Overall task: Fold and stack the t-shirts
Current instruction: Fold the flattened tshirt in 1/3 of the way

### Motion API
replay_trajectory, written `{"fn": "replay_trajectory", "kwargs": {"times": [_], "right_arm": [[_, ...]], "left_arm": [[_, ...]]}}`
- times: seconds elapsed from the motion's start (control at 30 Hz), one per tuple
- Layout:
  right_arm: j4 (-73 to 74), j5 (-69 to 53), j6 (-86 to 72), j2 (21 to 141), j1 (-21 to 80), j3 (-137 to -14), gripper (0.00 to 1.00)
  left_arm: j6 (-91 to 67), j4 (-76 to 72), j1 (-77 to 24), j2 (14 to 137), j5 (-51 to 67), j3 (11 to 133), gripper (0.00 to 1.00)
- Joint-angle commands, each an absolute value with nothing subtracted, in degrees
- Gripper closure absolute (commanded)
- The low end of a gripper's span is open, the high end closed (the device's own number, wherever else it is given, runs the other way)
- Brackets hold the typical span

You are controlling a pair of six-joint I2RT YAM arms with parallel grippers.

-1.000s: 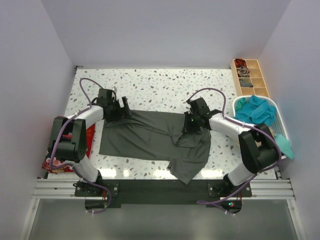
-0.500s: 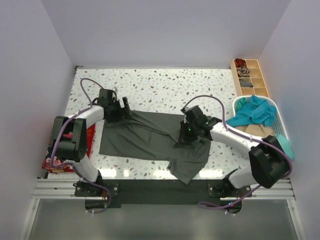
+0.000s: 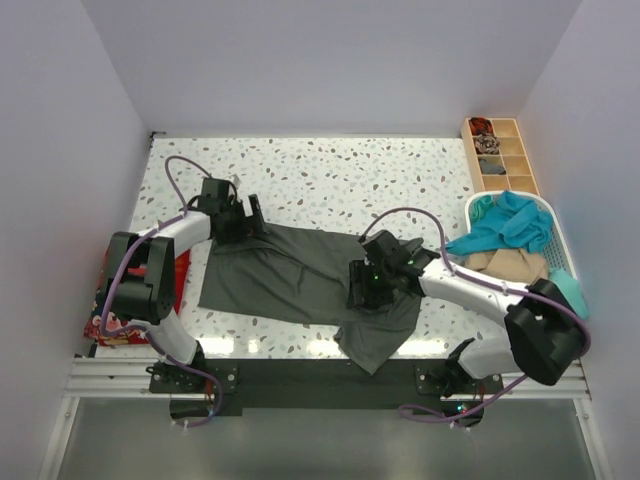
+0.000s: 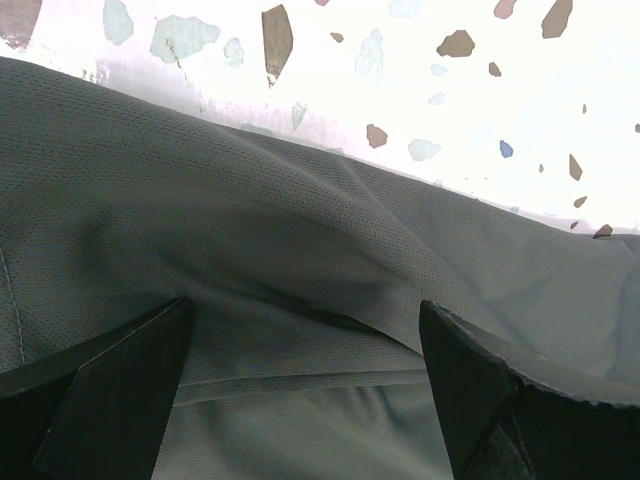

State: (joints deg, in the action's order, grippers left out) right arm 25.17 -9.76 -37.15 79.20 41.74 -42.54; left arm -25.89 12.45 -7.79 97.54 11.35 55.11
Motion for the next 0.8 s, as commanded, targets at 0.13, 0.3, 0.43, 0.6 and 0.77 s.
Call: {"fn": "replay_trajectory", "kwargs": {"times": [0.13,0.3,0.43,0.6,0.77], "right_arm": [[35.85,9.73,-33.05,68.30,42.10,-52.29,0.40],[34.99,15.91,-31.03,68.19,40.35,-50.81,0.42],[31.12,13.45,-30.85,72.24,39.46,-48.35,0.46],[26.73,7.74,-31.99,76.46,39.38,-44.83,0.50],[25.05,1.77,-33.66,74.98,39.90,-41.49,0.57]], "left_arm": [[-25.14,11.34,-8.09,96.94,10.46,55.90,0.00],[-25.14,11.34,-8.09,97.21,10.63,55.99,0.00],[-25.05,11.60,-8.09,97.21,10.72,55.99,0.00],[-24.96,11.87,-8.17,96.77,10.28,55.99,0.00],[-24.96,11.95,-8.17,96.94,10.20,55.99,0.00]]}}
